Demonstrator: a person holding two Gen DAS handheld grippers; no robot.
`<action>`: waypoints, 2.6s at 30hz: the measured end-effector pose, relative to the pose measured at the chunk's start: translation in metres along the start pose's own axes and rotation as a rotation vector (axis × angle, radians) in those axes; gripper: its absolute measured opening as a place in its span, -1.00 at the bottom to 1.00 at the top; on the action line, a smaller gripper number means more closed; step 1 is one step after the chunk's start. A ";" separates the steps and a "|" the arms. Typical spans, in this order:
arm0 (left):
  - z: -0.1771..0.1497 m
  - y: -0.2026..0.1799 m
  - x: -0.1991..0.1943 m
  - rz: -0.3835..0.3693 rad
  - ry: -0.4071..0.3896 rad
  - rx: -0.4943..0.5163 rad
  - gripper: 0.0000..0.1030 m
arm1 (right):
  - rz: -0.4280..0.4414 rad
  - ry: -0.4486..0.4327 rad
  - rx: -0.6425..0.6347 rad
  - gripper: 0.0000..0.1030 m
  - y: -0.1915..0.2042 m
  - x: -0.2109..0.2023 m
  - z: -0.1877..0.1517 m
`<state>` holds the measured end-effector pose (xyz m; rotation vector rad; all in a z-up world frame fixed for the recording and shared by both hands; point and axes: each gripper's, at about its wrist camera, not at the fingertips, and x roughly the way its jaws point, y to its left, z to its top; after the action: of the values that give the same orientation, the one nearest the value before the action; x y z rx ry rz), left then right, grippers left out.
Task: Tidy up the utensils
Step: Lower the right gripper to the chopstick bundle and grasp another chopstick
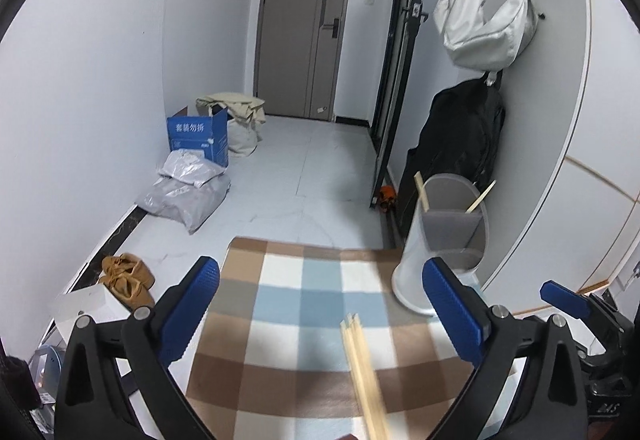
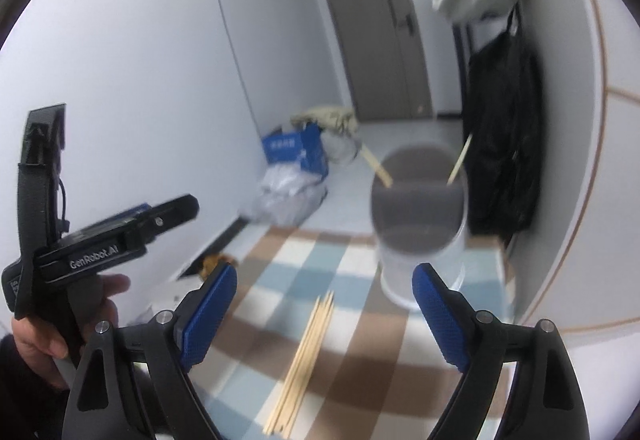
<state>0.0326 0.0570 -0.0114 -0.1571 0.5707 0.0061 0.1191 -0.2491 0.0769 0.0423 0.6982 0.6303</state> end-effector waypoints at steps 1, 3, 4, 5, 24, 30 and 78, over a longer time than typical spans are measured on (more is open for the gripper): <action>-0.001 0.005 0.002 0.003 0.013 -0.006 0.92 | -0.007 0.028 -0.003 0.69 0.000 0.007 -0.003; -0.003 0.014 0.004 0.013 0.029 -0.025 0.92 | -0.010 0.073 -0.002 0.57 0.002 0.017 -0.011; -0.004 0.020 0.006 0.021 0.037 -0.038 0.92 | -0.007 0.112 0.001 0.45 0.002 0.026 -0.013; -0.004 0.027 0.009 0.031 0.047 -0.059 0.92 | -0.014 0.154 0.003 0.34 0.002 0.036 -0.015; -0.012 0.064 0.028 0.056 0.168 -0.137 0.92 | -0.146 0.590 -0.111 -0.69 0.010 0.192 -0.045; -0.011 0.076 0.030 0.043 0.191 -0.185 0.92 | -0.148 0.628 -0.144 -0.72 0.015 0.202 -0.048; -0.090 0.012 0.105 0.033 0.664 0.035 0.92 | -0.010 0.168 0.410 -0.92 -0.095 0.050 -0.012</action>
<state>0.0716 0.0509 -0.1446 -0.1133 1.2357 -0.0253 0.1913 -0.3008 0.0157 0.3687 0.9815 0.4764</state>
